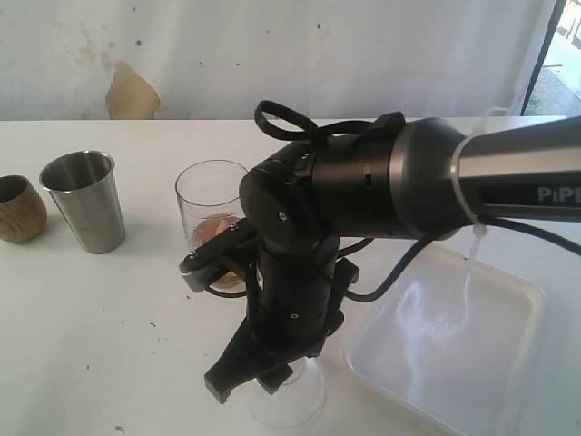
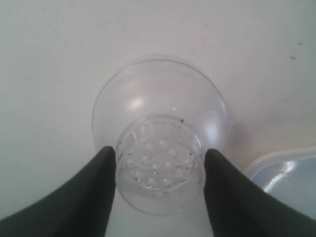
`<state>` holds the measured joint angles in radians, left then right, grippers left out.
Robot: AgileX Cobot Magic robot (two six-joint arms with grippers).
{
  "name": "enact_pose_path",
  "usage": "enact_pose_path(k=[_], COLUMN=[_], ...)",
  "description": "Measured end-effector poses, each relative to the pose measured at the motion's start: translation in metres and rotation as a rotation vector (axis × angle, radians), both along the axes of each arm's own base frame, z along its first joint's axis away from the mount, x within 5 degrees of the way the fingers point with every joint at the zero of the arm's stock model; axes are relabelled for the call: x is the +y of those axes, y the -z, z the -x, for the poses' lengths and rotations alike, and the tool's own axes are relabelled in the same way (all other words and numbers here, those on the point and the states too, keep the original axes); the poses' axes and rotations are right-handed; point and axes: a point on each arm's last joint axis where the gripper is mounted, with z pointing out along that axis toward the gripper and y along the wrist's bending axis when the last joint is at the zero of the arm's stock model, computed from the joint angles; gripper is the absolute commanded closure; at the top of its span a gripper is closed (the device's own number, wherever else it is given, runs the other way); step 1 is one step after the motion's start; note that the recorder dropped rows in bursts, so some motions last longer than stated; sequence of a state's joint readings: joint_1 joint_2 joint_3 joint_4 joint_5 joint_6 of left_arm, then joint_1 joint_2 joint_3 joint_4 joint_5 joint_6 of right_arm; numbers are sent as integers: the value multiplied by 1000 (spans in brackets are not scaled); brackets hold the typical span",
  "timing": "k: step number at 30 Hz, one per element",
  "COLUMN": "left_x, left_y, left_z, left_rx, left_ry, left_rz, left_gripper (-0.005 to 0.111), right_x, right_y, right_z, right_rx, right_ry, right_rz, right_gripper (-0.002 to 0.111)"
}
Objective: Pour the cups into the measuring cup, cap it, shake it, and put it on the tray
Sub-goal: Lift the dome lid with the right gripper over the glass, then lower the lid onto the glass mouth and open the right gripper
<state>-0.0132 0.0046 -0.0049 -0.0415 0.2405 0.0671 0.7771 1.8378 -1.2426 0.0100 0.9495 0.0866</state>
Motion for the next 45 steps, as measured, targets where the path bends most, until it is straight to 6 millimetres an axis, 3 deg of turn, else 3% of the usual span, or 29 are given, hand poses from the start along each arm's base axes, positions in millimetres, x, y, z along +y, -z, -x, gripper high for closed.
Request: enact_pose_path(k=[3,9,12,16,22,25,29,35,45], left_x=[0,0,0,0,0,0,0,0,0], left_y=[0,0,0,0,0,0,0,0,0], left_z=[0,0,0,0,0,0,0,0,0], left_rx=[0,0,0,0,0,0,0,0,0], left_ry=[0,0,0,0,0,0,0,0,0], left_rz=[0,0,0,0,0,0,0,0,0], left_gripper=[107,107,107,107,107,107,107,107,107], right_x=[0,-2,-2,1,6,9,8,15,22], right_y=[0,-20,-45,-93,-166,-187,-190,-160,-148], right_z=[0,2,0,-3,-24,-35,-56,-85,-101], right_rx=[1,-37,-87,-140,-349,-413,-428,-341,-335], right_ry=[0,-19,-25,-31,-25,0,51,90,82], right_rz=[1,-29,-68,-105,-137,-182,-200,-197,-197], right_gripper=[106,108,108,108,108,108,108,108,108])
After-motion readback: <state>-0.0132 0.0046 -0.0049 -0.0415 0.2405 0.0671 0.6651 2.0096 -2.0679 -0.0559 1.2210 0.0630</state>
